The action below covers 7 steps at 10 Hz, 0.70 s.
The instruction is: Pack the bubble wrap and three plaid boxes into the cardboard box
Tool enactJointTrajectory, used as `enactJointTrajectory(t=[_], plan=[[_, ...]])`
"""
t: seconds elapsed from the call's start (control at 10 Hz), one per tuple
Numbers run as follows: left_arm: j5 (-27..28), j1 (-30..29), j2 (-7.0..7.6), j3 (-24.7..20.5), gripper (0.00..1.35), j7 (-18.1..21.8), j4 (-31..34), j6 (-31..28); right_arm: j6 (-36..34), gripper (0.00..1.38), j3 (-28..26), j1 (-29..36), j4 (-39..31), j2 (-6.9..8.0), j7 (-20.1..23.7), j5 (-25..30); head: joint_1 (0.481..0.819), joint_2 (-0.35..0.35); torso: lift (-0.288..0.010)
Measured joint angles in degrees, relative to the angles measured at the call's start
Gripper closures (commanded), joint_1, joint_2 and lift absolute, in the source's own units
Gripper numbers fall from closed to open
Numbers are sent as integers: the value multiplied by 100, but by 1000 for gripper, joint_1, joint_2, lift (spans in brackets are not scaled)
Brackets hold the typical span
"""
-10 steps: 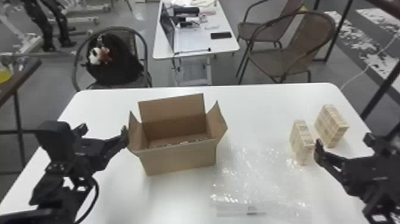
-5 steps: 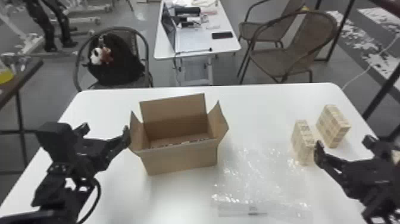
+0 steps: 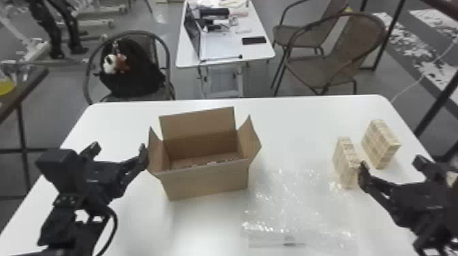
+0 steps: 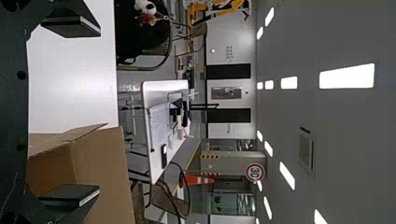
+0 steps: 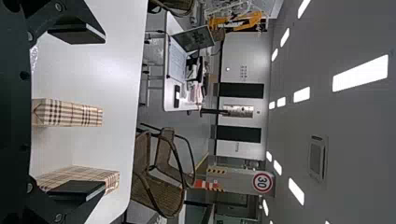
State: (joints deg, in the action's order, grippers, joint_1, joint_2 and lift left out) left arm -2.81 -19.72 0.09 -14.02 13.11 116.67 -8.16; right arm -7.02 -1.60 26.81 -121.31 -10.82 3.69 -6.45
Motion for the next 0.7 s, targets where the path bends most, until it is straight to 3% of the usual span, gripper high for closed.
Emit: enactJointTrajectory(t=[0.3, 0.5, 0.7], plan=[[-195, 402, 0, -42, 128, 102, 321, -1757, -55, 185, -6, -12, -12, -26, 26, -39, 695, 82, -92], [-156, 852, 0, -170, 156, 385, 373, -2787, -100, 185, -1, -73, 13, -57, 98, -71, 695, 82, -92], [73, 1232, 0, -243, 404, 637, 374, -3481, -106, 185, 3, -113, 40, -57, 122, -82, 695, 85, -92]])
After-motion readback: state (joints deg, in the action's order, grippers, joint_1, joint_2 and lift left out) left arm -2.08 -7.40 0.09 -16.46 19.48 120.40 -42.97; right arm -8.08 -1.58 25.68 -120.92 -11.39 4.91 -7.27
